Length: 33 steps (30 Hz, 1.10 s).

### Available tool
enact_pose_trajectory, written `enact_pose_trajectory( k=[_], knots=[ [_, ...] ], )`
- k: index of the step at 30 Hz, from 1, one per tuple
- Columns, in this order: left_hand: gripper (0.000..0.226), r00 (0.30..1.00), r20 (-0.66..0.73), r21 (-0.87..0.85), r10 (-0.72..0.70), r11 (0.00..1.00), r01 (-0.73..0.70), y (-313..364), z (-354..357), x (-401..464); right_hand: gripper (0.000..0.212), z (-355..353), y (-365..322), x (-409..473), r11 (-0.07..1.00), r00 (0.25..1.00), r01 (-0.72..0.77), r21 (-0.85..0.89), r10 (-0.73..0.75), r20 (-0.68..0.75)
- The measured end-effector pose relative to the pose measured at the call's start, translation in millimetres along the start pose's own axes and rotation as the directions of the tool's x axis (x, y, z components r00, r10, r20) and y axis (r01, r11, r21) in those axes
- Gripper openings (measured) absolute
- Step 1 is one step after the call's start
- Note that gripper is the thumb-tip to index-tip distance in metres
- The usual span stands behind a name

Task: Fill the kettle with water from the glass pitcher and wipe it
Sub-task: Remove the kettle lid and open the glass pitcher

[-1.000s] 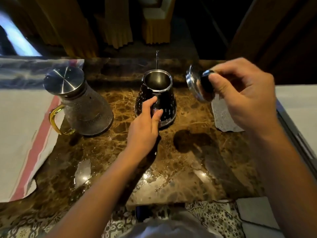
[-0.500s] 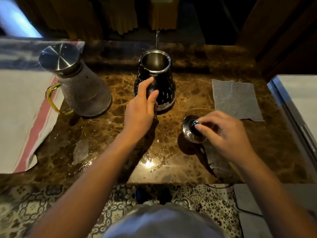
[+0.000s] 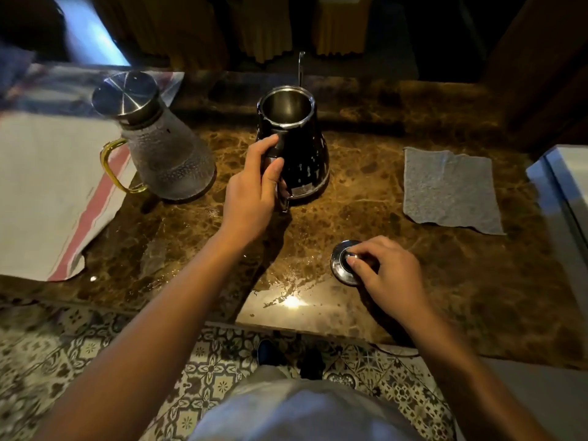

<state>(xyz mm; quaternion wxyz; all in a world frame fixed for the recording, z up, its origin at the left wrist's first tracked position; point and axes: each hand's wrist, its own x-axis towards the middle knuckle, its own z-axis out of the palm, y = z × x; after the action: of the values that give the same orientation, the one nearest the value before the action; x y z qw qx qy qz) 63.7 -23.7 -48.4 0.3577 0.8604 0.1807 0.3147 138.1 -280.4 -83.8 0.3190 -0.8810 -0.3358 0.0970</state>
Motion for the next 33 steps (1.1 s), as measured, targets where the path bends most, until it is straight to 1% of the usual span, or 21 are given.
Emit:
enact_pose_trajectory(
  k=[4, 8, 12, 15, 16, 18, 20, 22, 24, 28, 31, 33],
  knots=[
    [0.041, 1.0, 0.001, -0.03, -0.013, 0.999, 0.013, 2, 0, -2, 0.011, 2, 1, 0, 0.999, 1.0, 0.007, -0.039, -0.007, -0.009],
    [0.039, 1.0, -0.008, -0.051, -0.028, 0.998, 0.028, 4, 2, -3, 0.012, 3, -1, 2, 0.996, 0.999, -0.036, -0.078, 0.036, 0.003],
    [0.039, 1.0, 0.01, -0.058, -0.023, 0.998, 0.024, 4, 1, -2, 0.014, -8, -2, 8, 0.997, 0.994, -0.016, -0.07, 0.023, 0.104],
    [0.039, 0.999, 0.026, 0.014, -0.02, 1.0, 0.019, 6, -6, 0, 0.019, -22, -11, 17, 0.995, 0.984, 0.014, -0.101, 0.004, 0.18],
    [0.039, 1.0, 0.012, 0.035, -0.008, 0.999, 0.007, 7, -10, -1, 0.022, -27, -16, 20, 0.993, 0.985, 0.031, -0.112, -0.012, 0.175],
    [0.038, 0.999, -0.035, 0.014, 0.008, 1.0, -0.007, 8, -22, -2, 0.025, -39, -26, 28, 0.992, 0.99, 0.075, -0.106, -0.061, 0.123],
    [0.037, 0.996, -0.084, 0.018, 0.022, 1.0, -0.021, 7, -38, -3, 0.024, -52, -39, 36, 0.991, 0.991, 0.129, -0.042, -0.127, 0.051],
    [0.035, 0.99, -0.119, 0.122, 0.075, 0.991, -0.061, 5, -58, -6, 0.024, -62, -54, 46, 0.98, 0.98, 0.199, 0.007, -0.199, -0.01],
    [0.039, 0.983, -0.132, 0.274, 0.129, 0.957, -0.089, 0, -80, -10, 0.03, -68, -70, 57, 0.965, 0.964, 0.261, 0.003, -0.261, -0.053],
    [0.048, 0.963, -0.134, 0.528, 0.232, 0.839, -0.129, -17, -128, -9, 0.046, -72, -103, 83, 0.918, 0.919, 0.362, -0.161, -0.38, -0.101],
    [0.047, 0.947, -0.163, 0.644, 0.276, 0.757, -0.11, -36, -161, 0, 0.052, -68, -127, 104, 0.892, 0.896, 0.399, -0.213, -0.429, -0.114],
    [0.048, 0.944, -0.195, 0.684, 0.268, 0.727, -0.065, -50, -179, 5, 0.056, -61, -146, 117, 0.879, 0.885, 0.42, -0.226, -0.452, -0.11]
  ],
)
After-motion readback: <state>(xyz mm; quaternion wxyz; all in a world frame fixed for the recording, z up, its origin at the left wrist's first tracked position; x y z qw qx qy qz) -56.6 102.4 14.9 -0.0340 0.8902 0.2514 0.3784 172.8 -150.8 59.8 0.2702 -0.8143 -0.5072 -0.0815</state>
